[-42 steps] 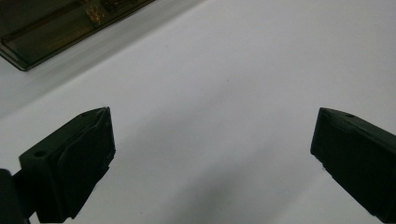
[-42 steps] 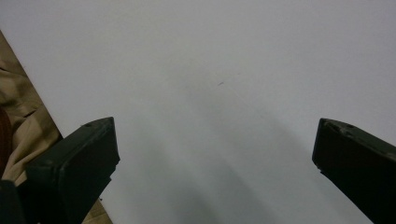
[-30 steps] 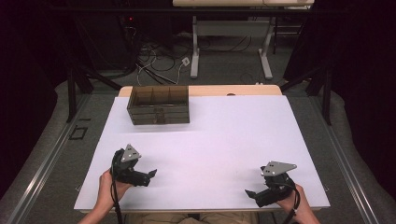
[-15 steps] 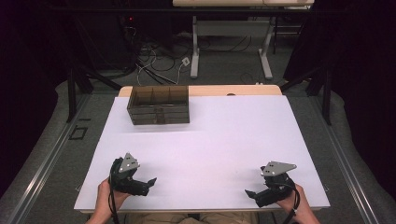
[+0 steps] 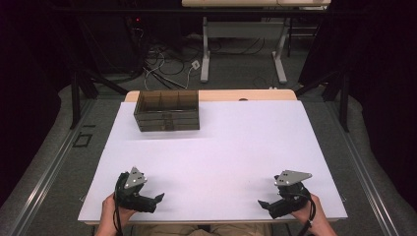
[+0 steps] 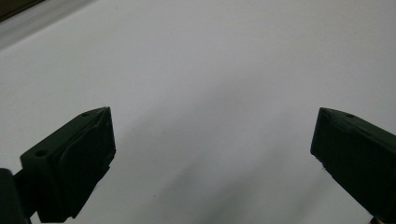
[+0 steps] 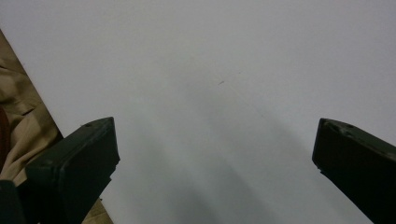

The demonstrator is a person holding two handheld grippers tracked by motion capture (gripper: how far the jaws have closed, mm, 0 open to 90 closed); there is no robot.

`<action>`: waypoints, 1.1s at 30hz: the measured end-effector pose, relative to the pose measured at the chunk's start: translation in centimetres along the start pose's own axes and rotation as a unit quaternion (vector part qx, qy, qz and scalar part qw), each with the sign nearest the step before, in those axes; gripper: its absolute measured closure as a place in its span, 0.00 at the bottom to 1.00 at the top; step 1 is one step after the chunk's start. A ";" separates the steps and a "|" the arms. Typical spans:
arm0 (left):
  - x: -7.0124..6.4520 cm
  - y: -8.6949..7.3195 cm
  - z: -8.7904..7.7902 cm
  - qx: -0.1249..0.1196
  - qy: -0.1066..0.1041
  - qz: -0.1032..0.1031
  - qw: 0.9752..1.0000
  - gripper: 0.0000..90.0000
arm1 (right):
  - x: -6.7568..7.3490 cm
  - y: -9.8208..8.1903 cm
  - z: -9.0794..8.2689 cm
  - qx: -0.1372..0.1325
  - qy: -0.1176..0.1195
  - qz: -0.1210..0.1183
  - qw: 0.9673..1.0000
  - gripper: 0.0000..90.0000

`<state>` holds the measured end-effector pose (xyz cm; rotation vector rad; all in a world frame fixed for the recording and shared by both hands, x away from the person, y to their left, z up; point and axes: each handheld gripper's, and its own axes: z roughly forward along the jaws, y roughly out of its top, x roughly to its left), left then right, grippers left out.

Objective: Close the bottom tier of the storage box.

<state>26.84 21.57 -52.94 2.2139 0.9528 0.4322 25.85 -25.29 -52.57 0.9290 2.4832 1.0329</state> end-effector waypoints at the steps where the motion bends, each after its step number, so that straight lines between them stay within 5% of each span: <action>1: 0.0 0.0 0.0 0.000 -0.001 0.002 1.000 0.00 | 0.0 0.0 0.0 0.001 0.000 0.001 1.000 0.00; 33: -0.3 0.4 0.7 0.007 -0.023 0.022 0.999 0.00 | 0.0 0.0 0.1 0.009 -0.001 -0.004 1.000 0.00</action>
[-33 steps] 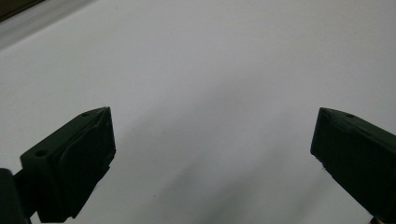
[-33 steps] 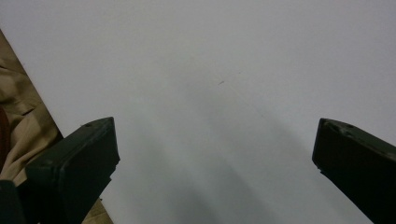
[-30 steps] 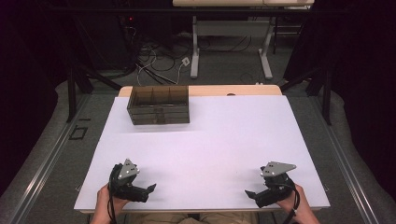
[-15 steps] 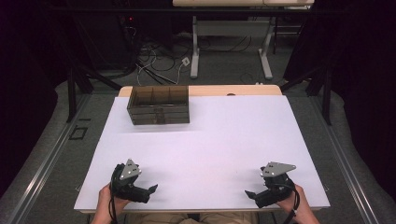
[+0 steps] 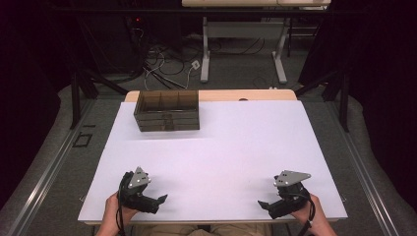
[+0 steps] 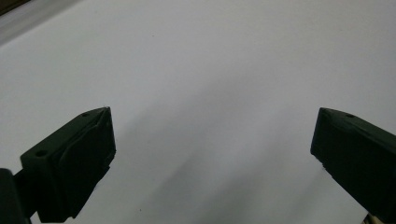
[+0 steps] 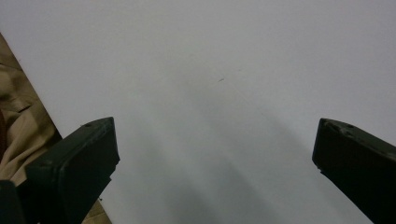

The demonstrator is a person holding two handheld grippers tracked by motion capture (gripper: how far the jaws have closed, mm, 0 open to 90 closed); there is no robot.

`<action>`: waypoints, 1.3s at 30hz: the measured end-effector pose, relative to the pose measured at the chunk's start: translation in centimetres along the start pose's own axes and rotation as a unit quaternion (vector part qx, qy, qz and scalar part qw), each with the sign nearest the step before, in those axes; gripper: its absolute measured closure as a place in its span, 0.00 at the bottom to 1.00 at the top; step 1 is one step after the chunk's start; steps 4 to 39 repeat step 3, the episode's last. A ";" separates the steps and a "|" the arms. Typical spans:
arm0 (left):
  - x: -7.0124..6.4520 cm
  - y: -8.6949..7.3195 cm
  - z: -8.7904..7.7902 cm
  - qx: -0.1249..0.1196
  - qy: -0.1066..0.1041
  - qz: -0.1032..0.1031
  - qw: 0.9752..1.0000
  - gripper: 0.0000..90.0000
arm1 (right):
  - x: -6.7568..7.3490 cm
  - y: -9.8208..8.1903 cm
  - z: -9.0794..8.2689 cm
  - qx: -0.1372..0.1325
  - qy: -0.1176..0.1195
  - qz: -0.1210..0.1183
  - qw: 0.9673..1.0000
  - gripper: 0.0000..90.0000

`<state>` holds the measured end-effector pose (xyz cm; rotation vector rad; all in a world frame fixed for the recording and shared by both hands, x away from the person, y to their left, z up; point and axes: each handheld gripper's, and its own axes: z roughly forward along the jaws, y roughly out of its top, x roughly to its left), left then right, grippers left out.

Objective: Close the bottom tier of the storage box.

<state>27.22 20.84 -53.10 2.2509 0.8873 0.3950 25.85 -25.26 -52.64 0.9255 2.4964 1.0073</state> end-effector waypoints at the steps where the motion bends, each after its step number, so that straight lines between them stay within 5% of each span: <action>1: 0.0 0.0 0.0 0.001 -0.002 -0.002 1.000 0.00 | 0.0 0.0 0.0 0.000 0.000 0.000 1.000 0.00; 39: 0.0 0.0 0.0 -0.001 -0.004 -0.001 1.000 0.00 | 0.0 0.0 0.0 0.001 0.002 0.000 1.000 0.00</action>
